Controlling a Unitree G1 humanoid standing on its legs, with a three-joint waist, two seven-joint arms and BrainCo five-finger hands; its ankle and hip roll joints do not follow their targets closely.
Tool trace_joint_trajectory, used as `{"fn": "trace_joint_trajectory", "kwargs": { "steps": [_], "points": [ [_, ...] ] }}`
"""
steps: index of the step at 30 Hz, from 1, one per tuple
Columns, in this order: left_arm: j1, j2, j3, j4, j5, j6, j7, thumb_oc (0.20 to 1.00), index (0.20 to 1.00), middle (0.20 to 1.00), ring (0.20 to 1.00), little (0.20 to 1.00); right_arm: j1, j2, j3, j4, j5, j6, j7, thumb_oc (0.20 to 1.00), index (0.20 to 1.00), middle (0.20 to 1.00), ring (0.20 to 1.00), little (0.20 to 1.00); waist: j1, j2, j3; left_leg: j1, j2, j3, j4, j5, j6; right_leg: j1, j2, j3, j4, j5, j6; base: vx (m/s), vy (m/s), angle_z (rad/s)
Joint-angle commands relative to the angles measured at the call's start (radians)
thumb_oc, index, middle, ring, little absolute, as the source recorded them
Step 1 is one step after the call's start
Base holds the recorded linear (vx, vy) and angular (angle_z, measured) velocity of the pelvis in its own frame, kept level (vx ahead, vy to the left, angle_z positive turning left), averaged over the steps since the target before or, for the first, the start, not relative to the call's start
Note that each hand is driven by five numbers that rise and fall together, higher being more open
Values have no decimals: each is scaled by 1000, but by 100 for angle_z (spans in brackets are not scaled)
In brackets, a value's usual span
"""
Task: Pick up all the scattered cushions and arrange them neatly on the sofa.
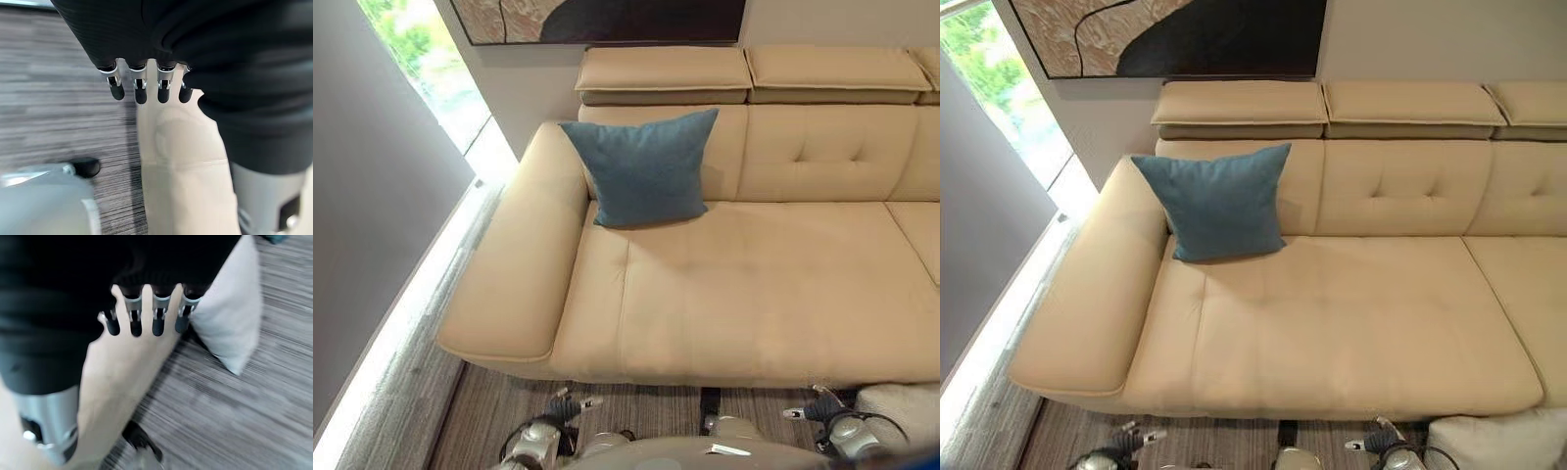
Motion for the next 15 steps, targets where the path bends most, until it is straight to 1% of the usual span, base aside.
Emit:
{"fn": "trace_joint_trajectory", "kwargs": {
  "steps": [1,2,3,4,5,6,7,8,9,10,11,12,13,14,15],
  "points": [
    [35,43,-4,-9,50,-12,33,1000,1000,1000,1000,1000,-48,-20,-6,-2,9,15,-19,1000,1000,1000,1000,1000,35,16,4,39,16,9,-29,-35,-38,-25,-8,-17,77,-38,106,-274,218,-48],
    [32,43,-15,-3,66,-12,35,1000,1000,1000,1000,1000,-46,-18,-7,3,6,19,-20,1000,1000,1000,1000,1000,35,15,8,36,2,9,-43,-26,-30,-37,-22,-21,67,-19,118,-325,189,-47],
    [27,42,-16,3,78,-12,35,1000,1000,1000,1000,1000,-49,-12,-6,6,-2,23,-20,1000,1000,1000,1000,1000,38,15,17,33,-5,24,-66,-13,-25,-51,-44,-43,53,2,131,-223,123,-45],
    [27,42,-16,3,78,-12,35,1000,1000,1000,1000,1000,-50,-12,-6,6,-3,23,-20,1000,1000,1000,1000,1000,39,14,17,33,-5,25,-67,-12,-24,-52,-44,-42,54,3,131,-237,76,-29],
    [20,46,-18,4,79,-11,37,1000,1000,1000,1000,1000,-58,-8,2,10,-11,29,-18,1000,1000,1000,1000,1000,41,17,28,23,-2,36,-67,-2,-18,-69,-50,-57,69,-4,131,-314,64,-25],
    [13,53,-20,2,80,-7,38,1000,1000,1000,1000,1000,-66,-6,11,15,-17,30,-20,1000,1000,1000,1000,1000,58,20,39,-6,-1,60,-61,18,-8,-53,-53,-118,104,-44,118,-312,63,-33],
    [13,53,-20,2,80,-6,38,1000,1000,1000,1000,1000,-66,-6,11,15,-17,30,-20,1000,1000,1000,1000,1000,59,20,41,-4,0,61,-60,17,-8,-52,-53,-117,107,-46,118,-299,68,-62],
    [15,56,-16,5,80,-1,39,1000,1000,1000,1000,1000,-64,-5,16,19,-18,28,-18,1000,1000,1000,1000,1000,70,24,44,-15,2,78,-59,30,0,-39,-52,-148,164,-78,100,-200,64,-108],
    [23,62,-9,10,77,4,39,1000,1000,1000,1000,1000,-62,-3,21,23,-16,27,-19,1000,1000,1000,1000,1000,85,33,42,-19,14,99,-66,43,11,-15,-38,-172,255,-129,83,-206,67,-92],
    [23,62,-9,10,77,4,39,1000,1000,1000,1000,1000,-62,-3,21,23,-16,27,-19,1000,1000,1000,1000,1000,84,31,39,-23,12,98,-66,46,11,-19,-40,-172,254,-127,83,-168,44,-84],
    [28,64,-3,13,76,6,40,1000,1000,1000,1000,1000,-62,-1,24,27,-19,29,-17,1000,1000,1000,1000,1000,100,37,38,-26,22,118,-66,50,15,0,-40,-201,304,-160,78,-107,9,-49],
    [34,66,3,14,75,10,39,1000,1000,1000,1000,1000,-62,0,25,31,-22,29,-19,1000,1000,1000,1000,1000,117,41,32,-34,30,137,-67,55,16,26,-44,-238,330,-187,72,-207,-36,-67],
    [49,70,12,21,82,10,38,1000,1000,1000,1000,1000,-49,6,26,42,-25,25,-17,1000,1000,1000,1000,1000,158,37,16,-57,43,189,-57,63,14,107,-55,-318,345,-224,72,-173,-80,-83],
    [53,71,18,18,74,9,40,1000,1000,1000,1000,1000,-53,7,26,39,-21,24,-24,1000,1000,1000,1000,1000,174,26,12,-63,47,214,-54,65,8,141,-47,-326,316,-225,73,-174,-189,-97],
    [58,71,22,13,66,9,48,1000,1000,1000,1000,1000,-59,11,31,38,-16,29,-27,1000,1000,1000,1000,1000,188,6,6,-80,49,228,-36,70,0,158,-16,-297,257,-235,76,-69,-147,-132]
  ]
}}
